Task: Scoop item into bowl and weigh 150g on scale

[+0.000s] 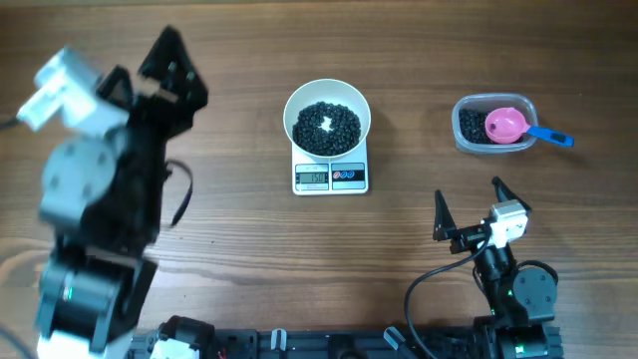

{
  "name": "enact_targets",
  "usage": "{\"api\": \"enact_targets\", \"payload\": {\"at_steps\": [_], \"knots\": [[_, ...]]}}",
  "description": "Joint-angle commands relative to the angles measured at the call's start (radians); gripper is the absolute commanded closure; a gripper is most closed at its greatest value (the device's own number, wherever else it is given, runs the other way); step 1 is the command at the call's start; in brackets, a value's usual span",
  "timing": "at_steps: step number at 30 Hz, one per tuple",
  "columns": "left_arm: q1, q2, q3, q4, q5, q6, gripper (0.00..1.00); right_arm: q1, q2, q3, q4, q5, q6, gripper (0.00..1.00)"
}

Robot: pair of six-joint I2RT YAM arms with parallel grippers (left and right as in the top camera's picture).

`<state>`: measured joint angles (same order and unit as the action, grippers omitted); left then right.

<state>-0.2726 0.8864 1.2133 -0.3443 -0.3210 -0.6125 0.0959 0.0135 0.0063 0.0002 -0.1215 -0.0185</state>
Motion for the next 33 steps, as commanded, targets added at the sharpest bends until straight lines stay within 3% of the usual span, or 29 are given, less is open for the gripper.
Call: {"api": "enact_targets", "payload": {"at_steps": [1, 3, 8, 13, 17, 22, 33], "knots": [[0.008, -0.153, -0.167, 0.058, -0.009, -0.033, 0.0, 0.005, -0.009, 0.0, 0.004, 0.021, 0.019, 0.0], [0.011, -0.227, -0.272, 0.124, -0.009, -0.041, 0.0, 0.005, -0.009, 0.0, 0.004, 0.021, 0.019, 0.0], [0.018, -0.43, -0.535, 0.306, -0.01, -0.242, 0.0, 0.005, -0.009, 0.0, 0.004, 0.021, 0.019, 0.0], [0.041, -0.604, -0.736, 0.445, -0.01, -0.292, 0.0, 0.005, -0.009, 0.0, 0.004, 0.021, 0.019, 0.0], [0.067, -0.726, -0.833, 0.45, -0.01, -0.413, 0.0, 0.005, -0.009, 0.0, 0.004, 0.021, 0.019, 0.0], [0.107, -0.874, -0.887, 0.45, -0.003, -0.417, 0.0, 0.005, -0.009, 0.0, 0.004, 0.021, 0.019, 0.0], [0.114, -0.883, -0.936, 0.521, 0.044, -0.394, 0.0, 0.005, -0.009, 0.0, 0.004, 0.021, 0.019, 0.0]]}}
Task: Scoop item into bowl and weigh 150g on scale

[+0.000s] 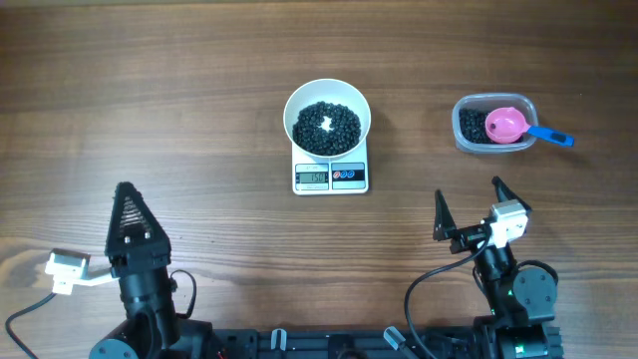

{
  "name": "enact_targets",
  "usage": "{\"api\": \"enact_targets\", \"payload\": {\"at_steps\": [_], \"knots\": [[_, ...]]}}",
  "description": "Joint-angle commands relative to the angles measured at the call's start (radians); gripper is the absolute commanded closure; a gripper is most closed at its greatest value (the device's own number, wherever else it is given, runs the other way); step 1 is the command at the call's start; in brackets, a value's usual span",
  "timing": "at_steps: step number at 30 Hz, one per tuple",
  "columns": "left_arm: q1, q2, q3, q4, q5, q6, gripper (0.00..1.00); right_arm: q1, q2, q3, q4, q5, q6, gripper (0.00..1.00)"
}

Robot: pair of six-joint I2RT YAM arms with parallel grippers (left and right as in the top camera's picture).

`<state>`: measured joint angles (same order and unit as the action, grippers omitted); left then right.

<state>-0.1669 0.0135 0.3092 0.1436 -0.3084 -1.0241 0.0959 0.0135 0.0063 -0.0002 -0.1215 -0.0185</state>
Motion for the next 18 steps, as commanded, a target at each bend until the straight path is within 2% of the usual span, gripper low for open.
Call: {"api": "enact_targets", "payload": {"at_steps": [1, 3, 5, 9, 10, 12, 15, 18], "knots": [[0.008, -0.01, -0.051, 0.081, 0.051, 0.079, 0.0, 0.005, -0.009, 0.0, 0.005, 0.021, 0.019, 0.0], [0.008, -0.01, -0.106, 0.201, 0.103, 0.222, 0.0, 0.005, -0.009, 0.0, 0.005, 0.021, 0.019, 0.0], [0.008, -0.01, -0.164, 0.315, 0.138, 0.303, 0.0, 0.005, -0.009, 0.0, 0.005, 0.021, 0.019, 0.0], [0.008, -0.01, -0.287, 0.538, 0.186, 0.372, 0.0, 0.005, -0.009, 0.0, 0.005, 0.021, 0.019, 0.0], [0.009, -0.01, -0.304, 0.552, 0.194, 0.383, 0.0, 0.005, -0.009, 0.0, 0.005, 0.021, 0.019, 0.0], [0.026, -0.01, -0.304, 0.549, 0.269, 0.457, 0.0, 0.005, -0.009, 0.0, 0.005, 0.021, 0.019, 0.0], [0.06, -0.01, -0.304, 0.487, 0.377, 0.638, 0.0, 0.005, -0.009, 0.0, 0.005, 0.021, 0.019, 0.0], [0.092, -0.01, -0.304, 0.31, 0.379, 0.647, 0.0, 0.005, -0.009, 0.0, 0.005, 0.021, 0.019, 0.0]]}}
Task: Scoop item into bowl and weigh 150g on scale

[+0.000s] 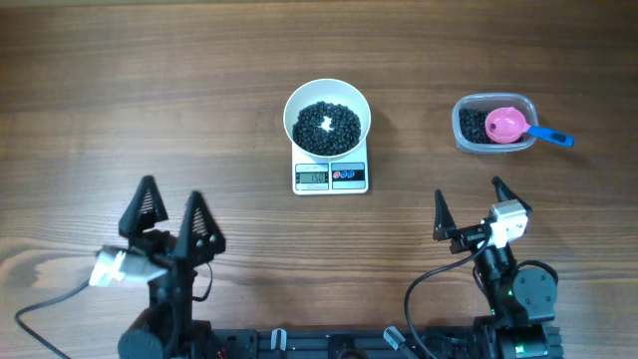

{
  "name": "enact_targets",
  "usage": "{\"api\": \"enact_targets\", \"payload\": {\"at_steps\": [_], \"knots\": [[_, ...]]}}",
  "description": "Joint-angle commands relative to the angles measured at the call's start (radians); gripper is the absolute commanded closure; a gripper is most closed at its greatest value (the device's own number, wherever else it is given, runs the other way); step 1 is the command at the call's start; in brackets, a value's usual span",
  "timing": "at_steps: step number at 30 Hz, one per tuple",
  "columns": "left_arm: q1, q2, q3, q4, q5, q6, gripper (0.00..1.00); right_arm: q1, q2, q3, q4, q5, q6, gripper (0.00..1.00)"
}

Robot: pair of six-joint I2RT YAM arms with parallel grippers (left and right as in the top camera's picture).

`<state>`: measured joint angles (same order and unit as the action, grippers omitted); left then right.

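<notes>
A white bowl [327, 118] full of small black beans sits on a small white scale [330, 176] at the table's middle; its display is lit but too small to read. At the right back, a clear container [493, 125] holds more black beans and a pink scoop [506, 126] with a blue handle. My left gripper [171, 207] stands open at the front left, far from the scale. At the front right, my right gripper [469, 202] is open too, its fingers spread with nothing between them.
The wooden table [199, 90] carries only the scale and the container. Both arm bases and their cables lie along the front edge.
My left gripper has turned and opened: its fingers were together in a point at the front left, and now they stand spread apart slightly to the right. The right arm, bowl and scoop are unchanged.
At first my left arm stood raised high over the table's left side, near the camera. Then it was folded down at the front left with its fingers together. Now those fingers are spread. The filled bowl, scale, scoop and right arm stayed put throughout.
</notes>
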<state>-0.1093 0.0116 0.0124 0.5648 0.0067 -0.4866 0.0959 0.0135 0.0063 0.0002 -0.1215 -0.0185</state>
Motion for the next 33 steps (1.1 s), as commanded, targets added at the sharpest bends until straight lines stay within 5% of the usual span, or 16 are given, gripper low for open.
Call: {"api": "enact_targets", "payload": {"at_steps": [1, 15, 20, 33], "knots": [[0.045, -0.008, -0.007, -0.173, 0.063, 0.11, 0.0, 0.005, -0.009, 0.0, 0.004, 0.021, 0.019, 0.0], [0.284, -0.008, -0.007, -0.641, 0.052, 0.163, 0.0, 0.005, -0.009, 0.0, 0.004, 0.021, 0.019, 0.0], [0.284, -0.009, -0.007, -0.64, 0.047, 0.357, 0.0, 0.005, -0.009, 0.0, 0.004, 0.021, 0.019, 0.0], [0.284, -0.009, -0.007, -0.64, 0.045, 0.352, 0.0, 0.005, -0.009, 0.0, 0.004, 0.021, 0.019, 0.0]]}}
